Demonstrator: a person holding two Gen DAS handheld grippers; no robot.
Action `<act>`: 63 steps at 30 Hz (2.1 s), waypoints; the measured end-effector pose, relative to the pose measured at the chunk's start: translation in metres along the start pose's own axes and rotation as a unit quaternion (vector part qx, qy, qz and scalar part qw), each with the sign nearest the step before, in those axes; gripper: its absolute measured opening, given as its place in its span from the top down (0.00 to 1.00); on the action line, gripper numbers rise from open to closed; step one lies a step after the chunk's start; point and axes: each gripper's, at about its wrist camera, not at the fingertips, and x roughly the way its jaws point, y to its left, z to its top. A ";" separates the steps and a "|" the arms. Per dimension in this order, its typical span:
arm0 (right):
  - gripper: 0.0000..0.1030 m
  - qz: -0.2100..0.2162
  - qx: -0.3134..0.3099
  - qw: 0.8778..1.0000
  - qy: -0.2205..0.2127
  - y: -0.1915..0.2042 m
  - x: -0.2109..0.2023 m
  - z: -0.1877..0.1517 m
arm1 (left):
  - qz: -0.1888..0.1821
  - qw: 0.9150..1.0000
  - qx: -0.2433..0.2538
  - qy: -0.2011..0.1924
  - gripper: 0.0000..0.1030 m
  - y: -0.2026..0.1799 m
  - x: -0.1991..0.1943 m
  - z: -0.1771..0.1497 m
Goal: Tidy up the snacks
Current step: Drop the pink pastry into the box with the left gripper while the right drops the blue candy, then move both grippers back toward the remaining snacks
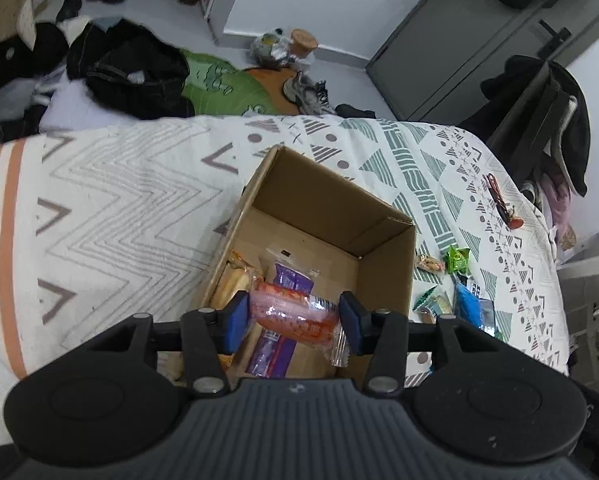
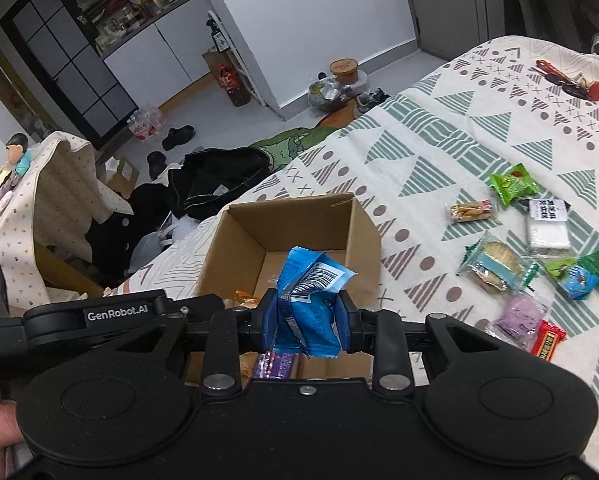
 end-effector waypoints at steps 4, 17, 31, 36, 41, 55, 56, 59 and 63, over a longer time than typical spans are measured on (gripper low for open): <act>0.71 0.008 -0.001 1.000 0.012 0.004 0.008 0.002 | 0.019 1.000 0.003 0.005 0.51 0.002 -0.002 0.005; 0.42 -0.004 0.002 1.000 0.019 0.002 0.004 -0.002 | 0.053 0.998 0.011 -0.027 0.25 0.000 -0.020 0.000; 0.31 -0.035 0.039 0.999 -0.004 -0.045 -0.027 -0.014 | 0.046 0.997 0.053 -0.028 0.14 -0.036 -0.025 -0.021; 0.28 -0.039 0.051 0.998 -0.010 -0.062 -0.037 -0.018 | 0.050 0.996 0.064 -0.026 0.13 -0.049 -0.026 -0.029; 0.27 -0.041 0.059 0.997 -0.013 -0.077 -0.044 -0.022 | 0.047 0.996 0.075 -0.030 0.06 -0.061 -0.028 -0.038; 0.25 -0.055 0.093 0.994 -0.025 -0.126 -0.064 -0.034 | 0.026 0.992 0.117 -0.022 0.00 -0.106 -0.019 -0.061; 0.25 -0.056 0.095 0.994 -0.025 -0.129 -0.065 -0.035 | 0.024 0.992 0.120 -0.021 0.00 -0.109 -0.018 -0.062; 0.24 -0.057 0.104 0.993 -0.024 -0.141 -0.067 -0.039 | 0.023 0.992 0.125 -0.014 0.00 -0.116 -0.014 -0.066; 0.24 -0.059 0.115 0.991 -0.024 -0.155 -0.068 -0.043 | 0.022 0.991 0.131 -0.007 0.00 -0.125 -0.008 -0.071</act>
